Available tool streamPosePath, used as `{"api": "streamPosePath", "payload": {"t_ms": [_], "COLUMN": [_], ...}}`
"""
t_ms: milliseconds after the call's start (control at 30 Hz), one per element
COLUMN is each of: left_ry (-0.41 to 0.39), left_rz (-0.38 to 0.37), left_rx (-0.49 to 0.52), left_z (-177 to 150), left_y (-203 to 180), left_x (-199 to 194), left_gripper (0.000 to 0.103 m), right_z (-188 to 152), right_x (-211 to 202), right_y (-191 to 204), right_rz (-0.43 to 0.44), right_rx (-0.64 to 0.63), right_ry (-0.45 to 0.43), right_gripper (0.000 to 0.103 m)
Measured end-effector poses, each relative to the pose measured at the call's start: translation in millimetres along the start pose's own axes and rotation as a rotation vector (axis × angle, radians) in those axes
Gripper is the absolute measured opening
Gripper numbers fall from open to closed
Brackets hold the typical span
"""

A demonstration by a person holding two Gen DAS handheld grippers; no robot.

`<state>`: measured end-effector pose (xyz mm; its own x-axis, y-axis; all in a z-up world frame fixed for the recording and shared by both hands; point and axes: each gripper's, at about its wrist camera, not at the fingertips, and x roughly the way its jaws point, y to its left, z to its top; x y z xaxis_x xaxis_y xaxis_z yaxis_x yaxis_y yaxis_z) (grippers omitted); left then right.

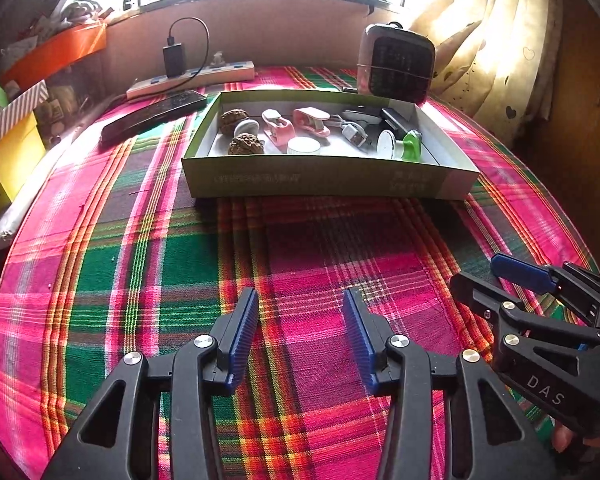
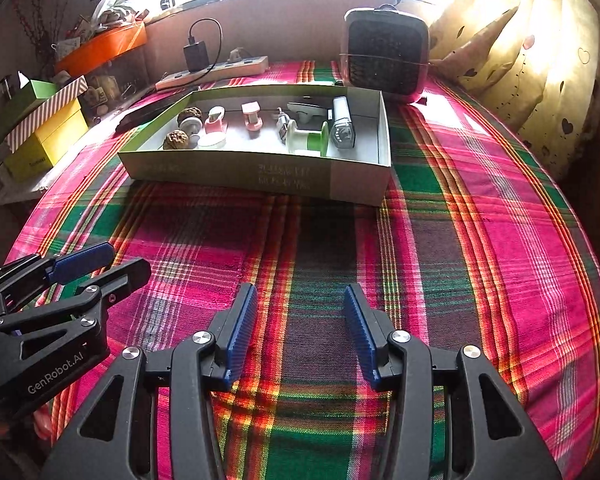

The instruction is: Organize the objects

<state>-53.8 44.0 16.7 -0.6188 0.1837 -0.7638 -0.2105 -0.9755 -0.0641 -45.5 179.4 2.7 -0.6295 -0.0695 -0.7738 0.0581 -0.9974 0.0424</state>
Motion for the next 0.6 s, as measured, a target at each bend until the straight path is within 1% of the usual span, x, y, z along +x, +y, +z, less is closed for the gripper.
{"api": "streamPosePath", "payload": {"t_ms": [33,133,300,400,600], "left_ry": [0.0,0.0,0.009,0.009,0.009], "left_rz": [0.005,0.026,0.07,0.063,0.066], "left_rx": [-0.003,-0.017,0.021,0.01,0.012], "left_z": [0,-1,-1,-1,-2], "left_y": [-1,-3,-11,-9,-10], "left_x": [0,0,2,2,1], "left_gripper": [0.043,0.043,0.047,0.047,0.048], "right_z": [0,-1,-3,-4,-5], "right_x": [0,0,0,0,0], "right_y": [0,1,2,2,0], "right_rz": [0.003,-0.013,-0.023,-0.04,-0.045], "right_rx": [0.0,-0.005,-0.014,-0.008,-0.001], "right_ry": [0.0,0.004,0.008,0.011,0.011], "right_gripper": [0.055,0.056,0.062,0.069,0.073]}}
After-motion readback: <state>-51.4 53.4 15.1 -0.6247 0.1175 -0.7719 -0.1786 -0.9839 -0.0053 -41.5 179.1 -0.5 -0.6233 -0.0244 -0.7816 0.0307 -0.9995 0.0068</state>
